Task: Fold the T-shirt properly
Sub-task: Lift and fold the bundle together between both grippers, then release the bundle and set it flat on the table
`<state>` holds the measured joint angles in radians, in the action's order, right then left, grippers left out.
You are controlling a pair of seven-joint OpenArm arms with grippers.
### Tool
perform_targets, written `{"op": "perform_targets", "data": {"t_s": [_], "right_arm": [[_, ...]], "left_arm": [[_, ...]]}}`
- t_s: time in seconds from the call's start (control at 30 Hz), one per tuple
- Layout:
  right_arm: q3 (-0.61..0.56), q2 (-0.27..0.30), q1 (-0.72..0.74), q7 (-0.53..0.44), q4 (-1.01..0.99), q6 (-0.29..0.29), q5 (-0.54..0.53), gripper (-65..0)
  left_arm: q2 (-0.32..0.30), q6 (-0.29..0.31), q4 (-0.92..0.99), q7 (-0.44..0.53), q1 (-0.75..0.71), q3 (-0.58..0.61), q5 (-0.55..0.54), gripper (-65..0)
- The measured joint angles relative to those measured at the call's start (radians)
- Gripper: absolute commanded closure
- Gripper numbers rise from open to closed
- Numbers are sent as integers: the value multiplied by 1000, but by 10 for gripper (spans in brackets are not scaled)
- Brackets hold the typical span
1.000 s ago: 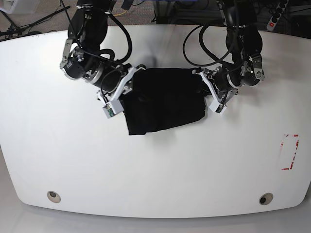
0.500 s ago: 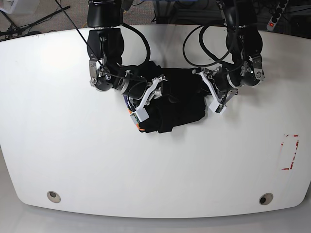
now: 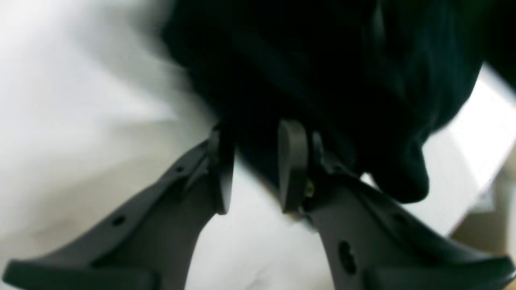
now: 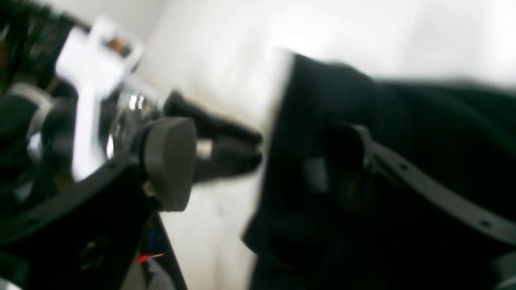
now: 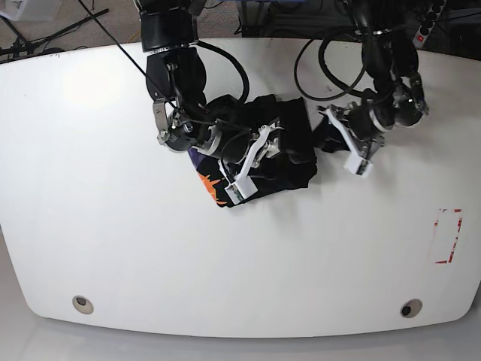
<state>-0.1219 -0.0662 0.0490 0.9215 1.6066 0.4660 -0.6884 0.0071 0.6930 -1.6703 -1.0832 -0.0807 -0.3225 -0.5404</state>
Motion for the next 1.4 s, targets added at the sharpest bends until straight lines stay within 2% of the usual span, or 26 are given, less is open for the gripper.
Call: {"op": "perform_targets", "data": {"t_s": [0.2, 0.3, 0.4, 0.47, 0.53, 0.7, 0.83, 0.87, 0.97, 1.17, 1.33, 1.4], "right_arm": [[-10, 80, -63, -12, 121, -2, -10, -472], [-11, 122, -103, 2, 119, -5, 4, -465], [-15, 136, -118, -2, 109, -3, 3, -377], [-16, 135, -118, -5, 92, -2, 13, -284], [-26, 129, -116, -8, 67, 2, 67, -211], [-170, 76, -89, -1, 26, -5, 282, -193], [-277, -10, -77, -15, 2, -1, 463, -193], [-297, -23, -81, -16, 2, 6, 514, -193], [-301, -38, -98, 4, 34, 5, 577, -193], [-288, 0, -114, -6, 205, 5, 576, -193], [-148, 58, -107, 6, 202, 4, 551, -190], [-101, 83, -80, 5, 195, 6, 496, -189]], "left_arm": [[-122, 2, -74, -1, -51, -109, -74, -171], [-174, 3, -72, -4, -63, -181, -69, -171], [-220, 2, -73, 0, -80, -237, -66, -171], [-233, 3, -72, -2, -87, -254, -66, -171], [-242, 3, -72, -4, -85, -265, -68, -171], [-247, 3, -79, -1, -82, -267, -68, -171], [-249, 3, -79, -3, -77, -214, -67, -171], [-248, 3, -79, 0, -74, -193, -68, -171], [-247, 3, -113, 0, -74, -149, -63, -171], [-247, 6, -225, 4, -69, 35, 26, -171], [-249, 5, -241, 0, -53, 155, 64, -171], [-245, 5, -242, 0, -53, 183, 66, -171]]}}
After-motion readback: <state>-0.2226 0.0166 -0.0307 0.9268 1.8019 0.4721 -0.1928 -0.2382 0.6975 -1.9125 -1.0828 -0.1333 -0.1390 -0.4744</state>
